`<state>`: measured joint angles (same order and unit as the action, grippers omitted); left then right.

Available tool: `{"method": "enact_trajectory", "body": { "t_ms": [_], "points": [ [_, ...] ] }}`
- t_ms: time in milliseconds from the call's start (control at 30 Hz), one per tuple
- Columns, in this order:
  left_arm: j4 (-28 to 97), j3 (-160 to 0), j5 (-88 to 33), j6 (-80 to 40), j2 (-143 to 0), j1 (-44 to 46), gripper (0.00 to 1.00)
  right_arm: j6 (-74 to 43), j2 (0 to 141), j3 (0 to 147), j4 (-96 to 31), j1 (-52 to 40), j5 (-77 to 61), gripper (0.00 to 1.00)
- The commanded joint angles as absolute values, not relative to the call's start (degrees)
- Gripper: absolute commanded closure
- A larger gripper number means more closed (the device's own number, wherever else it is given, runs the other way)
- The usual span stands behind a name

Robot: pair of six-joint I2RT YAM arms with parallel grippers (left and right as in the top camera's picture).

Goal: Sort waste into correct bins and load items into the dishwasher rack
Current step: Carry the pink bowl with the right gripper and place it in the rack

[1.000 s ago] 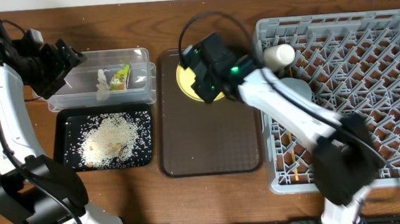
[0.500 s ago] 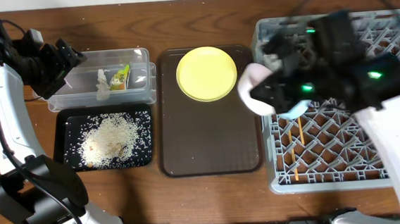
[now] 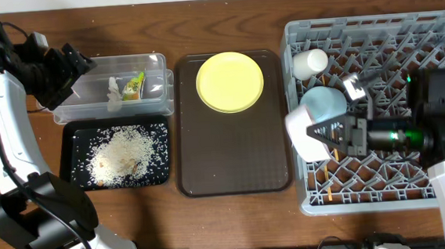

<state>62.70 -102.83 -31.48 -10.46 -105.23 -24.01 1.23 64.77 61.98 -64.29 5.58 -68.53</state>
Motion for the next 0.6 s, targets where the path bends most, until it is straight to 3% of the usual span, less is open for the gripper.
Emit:
{"method": "enact_trajectory", "body": {
  "t_ms": [0, 133, 567],
  "points": [
    [62.9, -103.0, -31.4, -10.1, -105.1, -24.2, 0.09, 3.5, 63.3, 54.7, -62.5, 10.6, -81.9, 0.99],
    [62.9, -103.0, -31.4, -10.1, -105.1, -24.2, 0.09, 8.5, 63.3, 47.4, -62.5, 15.4, -87.3, 0.99],
    [62.9, -103.0, -31.4, -10.1, -105.1, -24.2, 0.09, 15.3, 63.3, 35.2, -62.5, 26.0, -86.5, 0.99]
  ]
}}
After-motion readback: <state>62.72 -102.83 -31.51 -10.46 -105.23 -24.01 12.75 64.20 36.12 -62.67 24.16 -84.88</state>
